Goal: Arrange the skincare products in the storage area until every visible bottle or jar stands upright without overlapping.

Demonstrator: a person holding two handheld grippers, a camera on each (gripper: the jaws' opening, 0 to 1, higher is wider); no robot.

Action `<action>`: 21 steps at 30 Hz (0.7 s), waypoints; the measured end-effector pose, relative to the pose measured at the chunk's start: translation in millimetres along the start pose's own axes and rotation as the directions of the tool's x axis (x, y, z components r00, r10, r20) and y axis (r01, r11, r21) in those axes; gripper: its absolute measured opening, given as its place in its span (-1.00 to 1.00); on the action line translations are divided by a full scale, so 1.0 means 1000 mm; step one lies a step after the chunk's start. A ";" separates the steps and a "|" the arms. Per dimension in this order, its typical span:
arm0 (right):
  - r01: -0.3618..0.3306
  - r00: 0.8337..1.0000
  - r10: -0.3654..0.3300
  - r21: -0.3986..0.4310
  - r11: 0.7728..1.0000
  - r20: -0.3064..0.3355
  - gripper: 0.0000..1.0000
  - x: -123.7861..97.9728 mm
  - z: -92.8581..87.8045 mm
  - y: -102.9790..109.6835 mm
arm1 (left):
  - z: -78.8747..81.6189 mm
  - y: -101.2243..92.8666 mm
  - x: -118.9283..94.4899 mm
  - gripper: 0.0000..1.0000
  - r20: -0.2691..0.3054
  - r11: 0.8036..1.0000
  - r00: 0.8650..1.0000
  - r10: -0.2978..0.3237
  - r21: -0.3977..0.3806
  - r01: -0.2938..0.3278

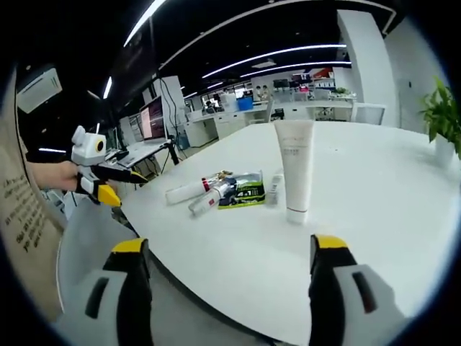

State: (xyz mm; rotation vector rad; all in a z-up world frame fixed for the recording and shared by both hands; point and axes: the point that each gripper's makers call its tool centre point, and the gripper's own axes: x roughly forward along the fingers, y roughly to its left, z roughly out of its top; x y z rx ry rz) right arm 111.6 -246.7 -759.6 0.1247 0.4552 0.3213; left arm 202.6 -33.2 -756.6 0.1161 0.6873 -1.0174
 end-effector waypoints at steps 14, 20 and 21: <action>0.009 1.000 -0.009 0.018 1.000 0.000 0.81 0.000 -0.001 -0.002 | 0.000 0.036 0.012 0.87 -0.105 0.999 0.994 0.028 0.033 -0.024; 0.021 1.000 -0.020 0.028 0.999 -0.009 0.80 0.000 -0.002 -0.004 | 0.000 0.054 0.021 0.86 -0.147 0.999 0.989 0.033 0.047 -0.026; 0.021 1.000 -0.020 0.031 0.999 -0.010 0.80 0.000 -0.002 -0.004 | 0.000 0.057 0.022 0.85 -0.155 0.998 0.987 0.035 0.048 -0.028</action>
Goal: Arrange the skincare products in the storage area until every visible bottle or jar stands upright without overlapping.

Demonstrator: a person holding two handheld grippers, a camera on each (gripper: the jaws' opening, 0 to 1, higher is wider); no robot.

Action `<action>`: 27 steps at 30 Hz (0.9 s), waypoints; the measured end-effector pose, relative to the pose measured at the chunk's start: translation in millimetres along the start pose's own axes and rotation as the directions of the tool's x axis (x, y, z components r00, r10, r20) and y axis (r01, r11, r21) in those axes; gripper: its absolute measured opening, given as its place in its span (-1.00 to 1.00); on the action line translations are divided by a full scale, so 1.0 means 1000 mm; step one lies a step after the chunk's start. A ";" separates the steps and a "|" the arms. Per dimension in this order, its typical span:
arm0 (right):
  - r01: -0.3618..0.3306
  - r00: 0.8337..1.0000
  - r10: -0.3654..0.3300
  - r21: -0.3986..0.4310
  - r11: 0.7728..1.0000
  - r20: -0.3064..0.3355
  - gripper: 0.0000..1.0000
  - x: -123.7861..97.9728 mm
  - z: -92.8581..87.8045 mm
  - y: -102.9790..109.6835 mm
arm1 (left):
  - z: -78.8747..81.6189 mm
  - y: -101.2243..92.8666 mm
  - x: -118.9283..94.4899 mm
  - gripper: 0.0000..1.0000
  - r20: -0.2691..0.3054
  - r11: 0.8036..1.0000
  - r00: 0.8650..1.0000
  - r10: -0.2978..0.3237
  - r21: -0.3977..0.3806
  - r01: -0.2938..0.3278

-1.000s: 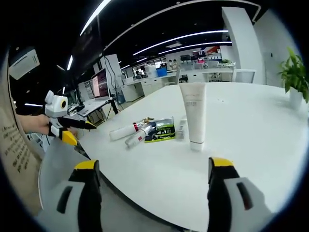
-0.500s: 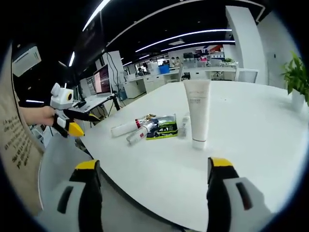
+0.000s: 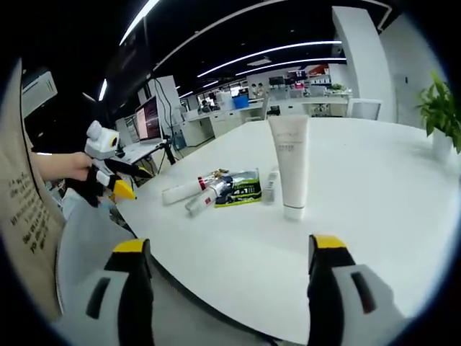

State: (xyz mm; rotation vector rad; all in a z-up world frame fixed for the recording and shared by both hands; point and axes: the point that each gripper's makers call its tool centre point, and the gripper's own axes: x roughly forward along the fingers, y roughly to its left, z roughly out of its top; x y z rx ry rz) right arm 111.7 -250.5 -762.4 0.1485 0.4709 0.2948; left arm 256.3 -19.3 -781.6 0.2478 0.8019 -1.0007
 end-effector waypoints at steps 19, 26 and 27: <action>0.039 0.998 -0.038 0.020 0.999 -0.042 0.74 0.003 -0.007 -0.007 | 0.004 0.045 0.040 0.72 -0.201 0.995 0.979 0.021 0.098 -0.002; 0.039 0.996 -0.039 -0.011 0.999 -0.081 0.70 0.006 -0.012 -0.005 | 0.005 0.059 0.059 0.61 -0.271 0.992 0.962 0.027 0.129 0.009; 0.040 0.995 -0.041 -0.016 0.999 -0.087 0.70 0.006 -0.013 -0.005 | 0.006 0.060 0.061 0.59 -0.277 0.991 0.960 0.029 0.130 0.008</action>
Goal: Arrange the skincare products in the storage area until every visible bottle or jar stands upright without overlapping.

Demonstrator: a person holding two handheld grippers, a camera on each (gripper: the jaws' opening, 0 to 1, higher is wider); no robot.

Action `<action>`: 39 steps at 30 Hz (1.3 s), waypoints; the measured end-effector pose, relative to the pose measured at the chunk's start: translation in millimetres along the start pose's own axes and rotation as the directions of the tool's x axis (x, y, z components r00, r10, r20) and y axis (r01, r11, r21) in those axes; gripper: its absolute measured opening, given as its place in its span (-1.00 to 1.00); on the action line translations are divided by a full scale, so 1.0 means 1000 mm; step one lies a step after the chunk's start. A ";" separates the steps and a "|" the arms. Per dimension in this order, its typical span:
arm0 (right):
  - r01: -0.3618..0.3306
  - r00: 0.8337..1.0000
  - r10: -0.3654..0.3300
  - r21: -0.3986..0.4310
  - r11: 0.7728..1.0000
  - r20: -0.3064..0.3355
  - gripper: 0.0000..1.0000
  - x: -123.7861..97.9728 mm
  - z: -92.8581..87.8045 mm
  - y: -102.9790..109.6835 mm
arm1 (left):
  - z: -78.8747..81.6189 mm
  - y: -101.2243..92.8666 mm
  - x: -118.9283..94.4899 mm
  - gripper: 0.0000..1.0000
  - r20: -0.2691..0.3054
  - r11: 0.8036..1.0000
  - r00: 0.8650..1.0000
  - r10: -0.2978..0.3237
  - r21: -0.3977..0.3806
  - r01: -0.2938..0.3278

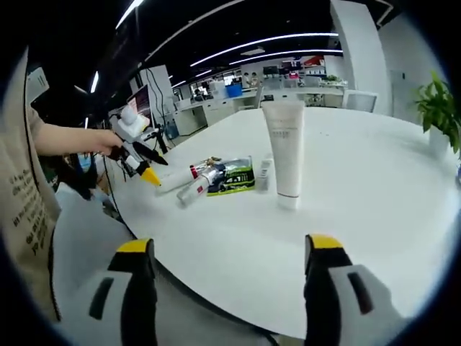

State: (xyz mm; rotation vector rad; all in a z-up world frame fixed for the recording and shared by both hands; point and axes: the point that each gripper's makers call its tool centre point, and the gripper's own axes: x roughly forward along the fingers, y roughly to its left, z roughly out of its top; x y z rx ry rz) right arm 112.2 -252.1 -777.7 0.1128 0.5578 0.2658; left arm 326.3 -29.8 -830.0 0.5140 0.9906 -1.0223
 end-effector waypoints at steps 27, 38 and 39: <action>0.034 0.998 -0.033 0.016 0.999 -0.048 0.59 0.003 -0.008 -0.006 | 0.002 0.021 0.050 -0.34 -0.218 0.998 0.976 0.004 0.064 0.010; 0.036 0.998 -0.035 0.016 0.999 -0.057 0.57 0.004 -0.009 -0.007 | 0.001 0.022 0.052 -0.44 -0.243 0.999 0.970 0.020 0.046 -0.009; 0.035 0.998 -0.034 0.016 0.999 -0.058 0.57 0.004 -0.010 -0.007 | 0.001 0.022 0.051 -0.45 -0.244 0.999 0.969 0.027 0.036 -0.019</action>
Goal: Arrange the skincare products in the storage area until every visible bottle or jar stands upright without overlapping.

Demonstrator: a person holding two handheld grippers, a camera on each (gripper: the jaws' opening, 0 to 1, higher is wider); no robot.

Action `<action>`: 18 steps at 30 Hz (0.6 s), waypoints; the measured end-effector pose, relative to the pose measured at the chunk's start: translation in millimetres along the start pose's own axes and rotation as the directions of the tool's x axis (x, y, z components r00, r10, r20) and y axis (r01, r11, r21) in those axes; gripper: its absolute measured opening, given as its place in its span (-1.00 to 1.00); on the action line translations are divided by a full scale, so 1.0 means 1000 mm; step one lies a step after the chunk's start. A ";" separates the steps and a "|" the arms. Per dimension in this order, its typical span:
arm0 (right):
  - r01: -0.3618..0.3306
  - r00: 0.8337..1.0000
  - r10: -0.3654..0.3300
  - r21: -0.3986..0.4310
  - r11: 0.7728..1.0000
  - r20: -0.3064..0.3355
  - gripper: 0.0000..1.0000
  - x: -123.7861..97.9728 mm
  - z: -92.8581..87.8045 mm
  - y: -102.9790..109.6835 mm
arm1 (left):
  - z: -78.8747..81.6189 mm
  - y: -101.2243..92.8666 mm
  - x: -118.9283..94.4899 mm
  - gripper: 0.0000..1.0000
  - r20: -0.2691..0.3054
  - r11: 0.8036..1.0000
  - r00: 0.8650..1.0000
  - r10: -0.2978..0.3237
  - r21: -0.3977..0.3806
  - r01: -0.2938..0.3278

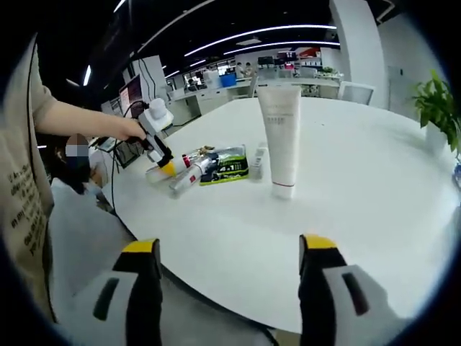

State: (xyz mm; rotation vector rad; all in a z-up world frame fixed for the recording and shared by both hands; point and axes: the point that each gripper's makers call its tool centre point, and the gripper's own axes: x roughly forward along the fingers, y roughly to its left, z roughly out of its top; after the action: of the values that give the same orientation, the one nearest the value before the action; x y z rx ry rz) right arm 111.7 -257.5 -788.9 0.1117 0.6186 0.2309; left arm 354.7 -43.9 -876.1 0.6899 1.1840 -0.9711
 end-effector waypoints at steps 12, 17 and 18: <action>0.000 1.000 0.000 0.002 1.000 -0.011 0.54 0.001 -0.002 -0.001 | 0.001 0.003 0.000 -0.51 0.024 0.998 0.999 0.037 -0.044 -0.036; 0.002 1.000 -0.002 0.001 1.000 -0.011 0.54 0.001 -0.002 -0.001 | 0.000 0.004 -0.004 -0.51 0.032 0.998 0.999 0.037 -0.056 -0.036; 0.000 1.000 0.000 0.001 1.000 -0.011 0.54 0.001 -0.002 -0.001 | 0.000 0.003 -0.006 -0.51 0.034 0.998 0.999 0.036 -0.058 -0.034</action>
State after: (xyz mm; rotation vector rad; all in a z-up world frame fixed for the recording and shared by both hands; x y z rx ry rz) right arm 111.2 -258.2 -791.1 0.1112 0.6297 0.2312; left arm 357.2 -40.6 -870.9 0.6434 1.1605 -0.9129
